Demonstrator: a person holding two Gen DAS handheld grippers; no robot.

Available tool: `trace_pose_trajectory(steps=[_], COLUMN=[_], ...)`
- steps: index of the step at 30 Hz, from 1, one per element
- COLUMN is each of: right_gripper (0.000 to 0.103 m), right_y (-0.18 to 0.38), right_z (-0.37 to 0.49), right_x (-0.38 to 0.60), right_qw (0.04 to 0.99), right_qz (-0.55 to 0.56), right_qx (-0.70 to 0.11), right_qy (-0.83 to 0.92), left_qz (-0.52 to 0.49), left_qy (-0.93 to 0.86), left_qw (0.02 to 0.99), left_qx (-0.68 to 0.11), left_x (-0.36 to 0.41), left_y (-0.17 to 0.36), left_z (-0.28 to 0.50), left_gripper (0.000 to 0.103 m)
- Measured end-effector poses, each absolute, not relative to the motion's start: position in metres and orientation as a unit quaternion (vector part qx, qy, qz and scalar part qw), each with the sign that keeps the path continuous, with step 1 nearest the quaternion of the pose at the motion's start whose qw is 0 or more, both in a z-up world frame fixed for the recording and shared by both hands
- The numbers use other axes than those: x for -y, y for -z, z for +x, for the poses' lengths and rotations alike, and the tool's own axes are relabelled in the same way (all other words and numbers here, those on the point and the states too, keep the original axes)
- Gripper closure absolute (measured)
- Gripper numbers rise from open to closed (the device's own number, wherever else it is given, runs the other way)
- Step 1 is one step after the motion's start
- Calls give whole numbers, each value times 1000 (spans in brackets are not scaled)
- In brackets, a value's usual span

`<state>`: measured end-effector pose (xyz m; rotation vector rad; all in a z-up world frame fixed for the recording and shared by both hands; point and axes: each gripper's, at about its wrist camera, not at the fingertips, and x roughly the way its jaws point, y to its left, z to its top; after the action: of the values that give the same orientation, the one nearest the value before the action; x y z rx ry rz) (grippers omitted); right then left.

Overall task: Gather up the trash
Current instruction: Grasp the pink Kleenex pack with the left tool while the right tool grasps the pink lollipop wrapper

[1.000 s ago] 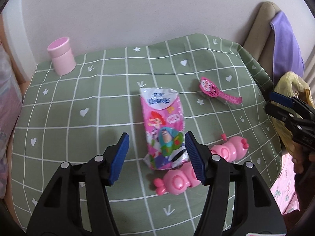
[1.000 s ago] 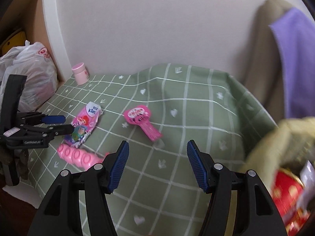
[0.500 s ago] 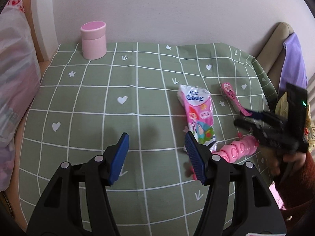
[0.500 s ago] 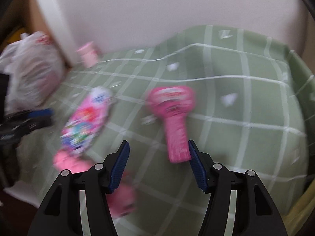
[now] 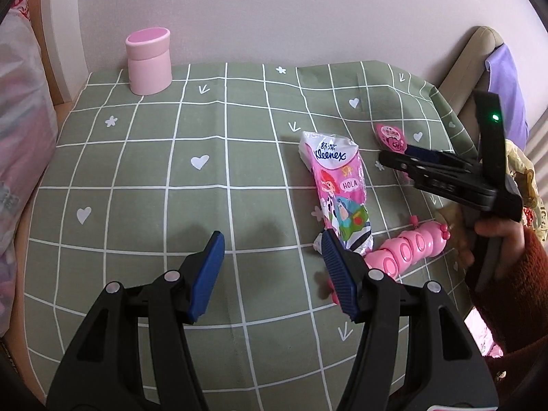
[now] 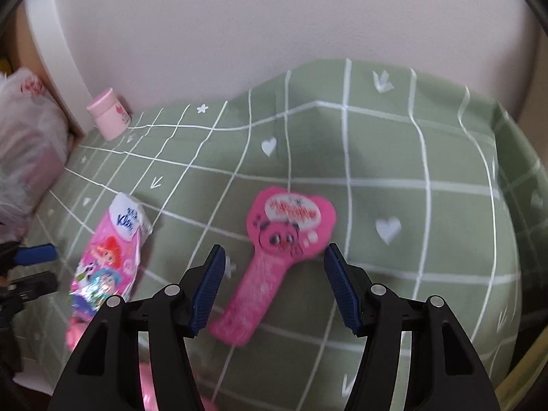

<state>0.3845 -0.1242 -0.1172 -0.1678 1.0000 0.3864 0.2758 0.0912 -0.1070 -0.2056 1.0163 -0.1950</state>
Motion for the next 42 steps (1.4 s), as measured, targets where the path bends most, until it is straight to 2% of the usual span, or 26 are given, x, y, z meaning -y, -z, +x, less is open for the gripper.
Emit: trace_pose_trajectory(steps=[3, 4, 5, 10, 13, 14, 20, 28, 30, 33, 38, 40, 42], right_gripper=[48, 55, 58, 59, 59, 59, 59, 59, 59, 59, 59, 59, 59], right_y=[115, 114, 114, 112, 103, 101, 84, 84, 82, 81, 87, 94, 100], right_z=[391, 392, 392, 380, 364, 360, 329, 295, 287, 276, 260, 254, 250], right_x=[118, 117, 119, 129, 138, 141, 162, 178, 179, 188, 204, 209, 213], right_qw=[857, 857, 854, 855, 860, 862, 873, 877, 880, 886, 886, 883, 879], right_qz=[-83, -78, -73, -49, -44, -42, -25, -2, -10, -8, 12, 18, 28], right_qx=[-473, -473, -477, -471, -463, -461, -449, -453, -448, -439, -436, -440, -446], right_qy=[-187, -190, -194, -211, -208, -206, -190, -158, -155, -150, -161, -165, -166], left_qz=[-99, -101, -103, -113, -132, -139, -116, -25, -9, 8, -39, -50, -60], left_qy=[92, 92, 91, 100, 121, 128, 142, 110, 102, 86, 82, 74, 72], left_qw=[866, 866, 866, 869, 867, 865, 859, 871, 869, 863, 863, 868, 871], left_qx=[-482, -481, -480, -471, -465, -465, -477, -478, -483, -498, -498, -489, -482], left_x=[-93, -93, -94, -94, -90, -88, -56, -9, 0, 9, -4, -9, -15], left_y=[105, 105, 105, 103, 101, 102, 110, 114, 117, 124, 119, 113, 107], left_z=[272, 271, 271, 270, 274, 275, 289, 310, 314, 321, 316, 308, 299], left_gripper=[47, 47, 47, 47, 34, 32, 32, 33, 40, 57, 86, 91, 91])
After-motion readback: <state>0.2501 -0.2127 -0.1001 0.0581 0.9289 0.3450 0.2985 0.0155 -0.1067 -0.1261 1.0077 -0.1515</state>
